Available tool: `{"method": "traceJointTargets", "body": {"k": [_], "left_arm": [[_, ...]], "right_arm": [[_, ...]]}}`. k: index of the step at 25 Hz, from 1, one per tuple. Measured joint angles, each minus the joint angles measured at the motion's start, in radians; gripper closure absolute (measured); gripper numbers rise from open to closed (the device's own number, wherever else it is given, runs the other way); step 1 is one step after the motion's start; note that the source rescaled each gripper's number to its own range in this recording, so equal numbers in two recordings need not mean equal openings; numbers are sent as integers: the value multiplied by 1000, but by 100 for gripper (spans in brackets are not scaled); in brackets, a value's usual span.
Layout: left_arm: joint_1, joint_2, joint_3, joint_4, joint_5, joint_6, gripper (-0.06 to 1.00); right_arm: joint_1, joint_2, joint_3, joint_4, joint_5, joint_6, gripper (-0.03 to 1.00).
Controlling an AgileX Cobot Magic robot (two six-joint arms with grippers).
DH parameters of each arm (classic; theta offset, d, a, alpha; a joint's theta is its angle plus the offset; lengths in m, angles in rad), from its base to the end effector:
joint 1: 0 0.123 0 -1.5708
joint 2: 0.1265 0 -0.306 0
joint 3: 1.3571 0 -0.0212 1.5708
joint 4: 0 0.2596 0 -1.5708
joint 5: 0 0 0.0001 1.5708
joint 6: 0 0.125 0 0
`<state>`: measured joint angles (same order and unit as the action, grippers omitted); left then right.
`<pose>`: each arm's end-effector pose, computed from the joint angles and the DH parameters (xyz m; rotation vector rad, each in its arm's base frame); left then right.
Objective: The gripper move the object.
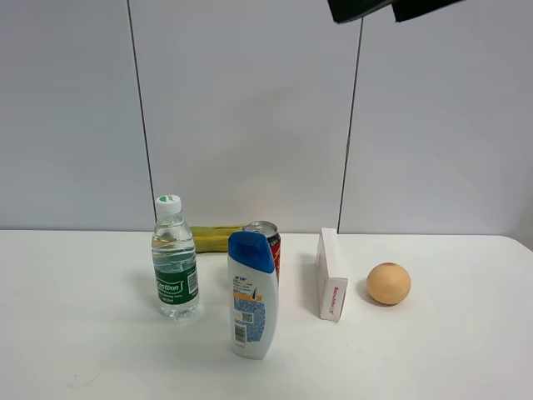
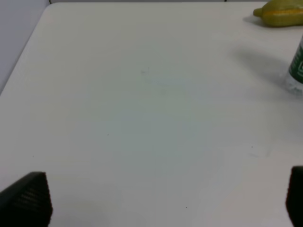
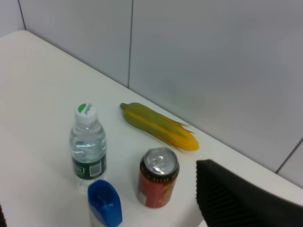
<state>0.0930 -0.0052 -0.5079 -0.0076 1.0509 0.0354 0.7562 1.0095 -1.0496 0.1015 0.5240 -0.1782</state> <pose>0.0110 0.0002 0.2696 -0.0579 2.0213 0.0723 0.1711 0.1701 0.4064 -0.8507 1.8063 0.4830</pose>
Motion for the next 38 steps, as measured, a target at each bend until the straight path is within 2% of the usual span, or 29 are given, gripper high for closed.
{"method": "traceJointTargets", "body": {"k": [7,11,15,17,21,27,38], "left_arm": [[0,0,0,0,0,0,-6],[0,0,0,0,0,0,-6],[0,0,0,0,0,0,-6],[0,0,0,0,0,0,-6],[0,0,0,0,0,0,-6],[0,0,0,0,0,0,-6],[0,0,0,0,0,0,-6]], "right_arm": [[0,0,-172,-17,213,20,23],[0,-1,-286,-23,372,9,23],[0,-5,-334,-114,619,-9,23],[0,-5,-334,-162,678,-7,23],[0,-18,-313,-159,686,21,23],[0,-83,-158,-122,693,29,23],[-12,-267,41,-203,702,31,23]]}}
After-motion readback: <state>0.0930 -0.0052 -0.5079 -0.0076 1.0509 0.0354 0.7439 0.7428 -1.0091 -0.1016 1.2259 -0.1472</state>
